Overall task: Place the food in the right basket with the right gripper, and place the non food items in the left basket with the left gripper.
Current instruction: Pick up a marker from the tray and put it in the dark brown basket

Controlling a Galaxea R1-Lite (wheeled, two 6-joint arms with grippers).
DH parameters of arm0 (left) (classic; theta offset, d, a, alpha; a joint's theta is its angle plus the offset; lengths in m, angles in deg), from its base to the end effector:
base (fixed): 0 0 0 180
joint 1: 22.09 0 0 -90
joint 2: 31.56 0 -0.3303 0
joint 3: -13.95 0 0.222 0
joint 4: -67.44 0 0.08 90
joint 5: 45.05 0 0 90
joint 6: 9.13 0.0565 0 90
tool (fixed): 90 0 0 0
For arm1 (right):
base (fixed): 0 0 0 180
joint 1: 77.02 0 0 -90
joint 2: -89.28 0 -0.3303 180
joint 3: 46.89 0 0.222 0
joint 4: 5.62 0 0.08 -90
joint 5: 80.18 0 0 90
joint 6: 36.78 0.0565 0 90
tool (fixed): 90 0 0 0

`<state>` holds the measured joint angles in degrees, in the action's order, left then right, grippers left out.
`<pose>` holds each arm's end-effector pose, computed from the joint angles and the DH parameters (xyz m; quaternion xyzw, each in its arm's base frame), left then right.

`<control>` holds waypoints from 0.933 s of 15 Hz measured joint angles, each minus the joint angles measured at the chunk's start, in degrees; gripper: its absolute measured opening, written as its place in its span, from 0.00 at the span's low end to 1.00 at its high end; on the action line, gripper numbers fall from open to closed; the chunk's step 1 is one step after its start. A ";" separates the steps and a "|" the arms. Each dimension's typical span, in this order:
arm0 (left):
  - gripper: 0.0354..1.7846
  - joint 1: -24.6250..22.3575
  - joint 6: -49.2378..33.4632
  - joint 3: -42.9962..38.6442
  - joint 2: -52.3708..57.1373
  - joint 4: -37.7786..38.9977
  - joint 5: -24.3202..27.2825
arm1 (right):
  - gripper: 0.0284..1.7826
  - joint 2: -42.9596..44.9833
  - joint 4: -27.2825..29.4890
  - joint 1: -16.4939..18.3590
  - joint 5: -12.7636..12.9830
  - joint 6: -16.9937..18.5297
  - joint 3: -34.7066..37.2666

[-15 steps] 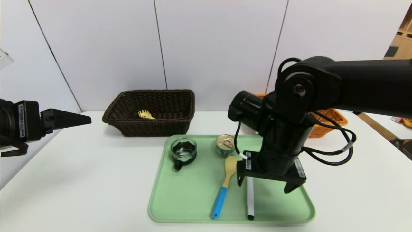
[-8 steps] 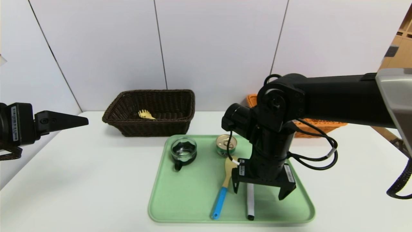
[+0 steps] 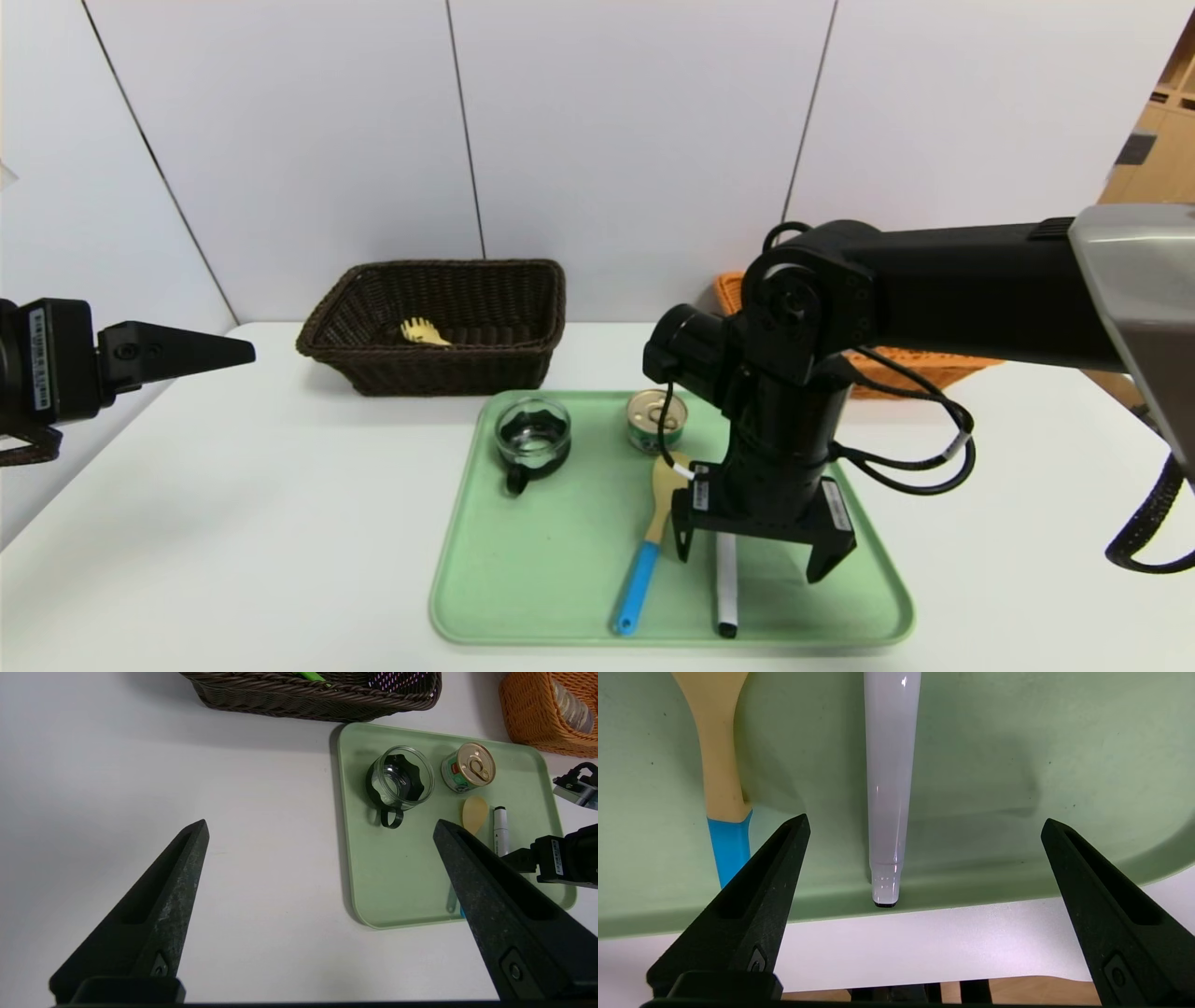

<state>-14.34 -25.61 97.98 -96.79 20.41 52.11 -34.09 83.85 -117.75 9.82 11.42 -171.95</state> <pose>0.1889 -0.0328 0.3071 -0.1366 0.2594 -0.0896 0.9519 0.3098 0.2668 0.1460 0.0556 0.6957 -0.0365 0.7152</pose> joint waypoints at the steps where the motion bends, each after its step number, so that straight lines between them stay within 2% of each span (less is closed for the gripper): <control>1: 0.94 -0.02 0.00 0.00 0.05 -0.07 0.00 | 0.96 -0.09 -0.78 0.11 0.05 0.00 0.09; 5: 0.94 -0.02 0.00 -0.16 0.55 -0.39 -0.01 | 0.61 -0.83 -2.26 0.63 -0.05 0.04 0.44; 8: 0.94 0.00 0.00 -0.24 1.07 -0.49 0.00 | 0.43 -0.91 -4.00 1.18 0.00 -0.05 1.84; 9: 0.94 0.00 0.00 -0.27 1.29 -0.49 0.00 | 0.29 -0.76 -4.28 1.26 0.10 -0.07 2.51; 10: 0.94 0.00 -0.02 -0.38 1.49 -0.49 0.00 | 0.07 -0.59 -4.39 1.34 0.07 -0.05 3.15; 14: 0.94 0.00 -0.02 -0.60 2.56 -0.57 0.07 | 0.07 0.77 -4.68 1.38 0.18 0.00 4.94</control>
<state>-14.34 -25.63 97.39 -94.23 19.84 52.19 -33.32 79.17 -116.38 10.00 11.42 -167.01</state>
